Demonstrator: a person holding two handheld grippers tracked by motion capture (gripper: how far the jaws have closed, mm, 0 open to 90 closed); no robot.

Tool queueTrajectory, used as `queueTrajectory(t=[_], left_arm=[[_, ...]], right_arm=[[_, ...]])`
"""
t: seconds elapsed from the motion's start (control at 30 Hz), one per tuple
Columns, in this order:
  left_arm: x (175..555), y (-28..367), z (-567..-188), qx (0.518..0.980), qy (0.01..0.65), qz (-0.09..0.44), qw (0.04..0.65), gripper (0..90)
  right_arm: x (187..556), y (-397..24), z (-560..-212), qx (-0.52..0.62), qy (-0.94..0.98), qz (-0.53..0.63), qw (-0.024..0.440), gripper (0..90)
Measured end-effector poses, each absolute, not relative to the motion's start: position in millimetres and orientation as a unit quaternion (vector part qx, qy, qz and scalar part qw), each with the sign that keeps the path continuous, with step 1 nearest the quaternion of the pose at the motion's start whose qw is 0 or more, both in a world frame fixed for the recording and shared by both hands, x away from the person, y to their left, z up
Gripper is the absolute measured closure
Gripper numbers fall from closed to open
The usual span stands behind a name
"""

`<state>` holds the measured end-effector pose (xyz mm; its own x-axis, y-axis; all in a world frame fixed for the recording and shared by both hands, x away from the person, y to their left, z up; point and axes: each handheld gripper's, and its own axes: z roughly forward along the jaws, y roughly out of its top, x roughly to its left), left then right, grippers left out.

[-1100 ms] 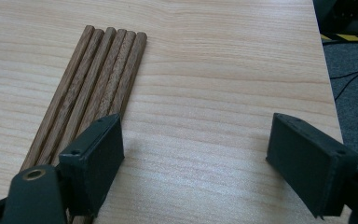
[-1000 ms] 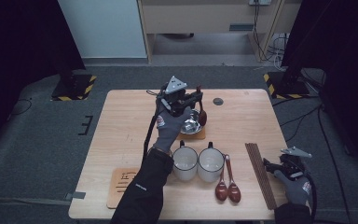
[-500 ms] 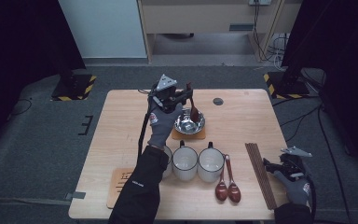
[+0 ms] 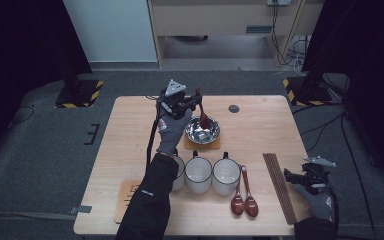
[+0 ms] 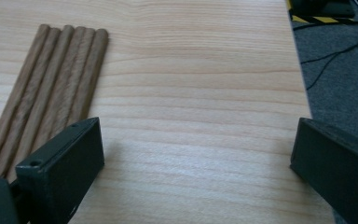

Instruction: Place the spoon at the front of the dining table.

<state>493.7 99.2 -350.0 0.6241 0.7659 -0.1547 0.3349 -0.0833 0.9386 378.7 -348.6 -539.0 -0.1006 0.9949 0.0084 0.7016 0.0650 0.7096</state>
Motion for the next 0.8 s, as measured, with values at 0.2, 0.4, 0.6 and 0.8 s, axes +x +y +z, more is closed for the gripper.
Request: queueTrajectory(t=[0.2,0.4,0.6,0.8], left_arm=[[500.7,99.6,-356.3,0.712,0.394,0.193,0.548,83.7],[506.9,99.3,-361.8,0.712,0.397,0.192,0.546,83.7],[513.4,100.0,-368.3,0.713,0.402,0.186,0.543,83.7],[517.9,101.6,-372.7,0.714,0.406,0.184,0.540,83.7]], right_arm=[[378.8,-348.9,-539.0,0.617,0.687,0.287,0.257,2.6],[378.3,-348.9,-538.9,0.608,0.695,0.291,0.251,2.0],[378.8,-349.1,-539.0,0.606,0.697,0.291,0.249,1.2],[379.1,-349.1,-539.0,0.606,0.698,0.291,0.248,0.9]])
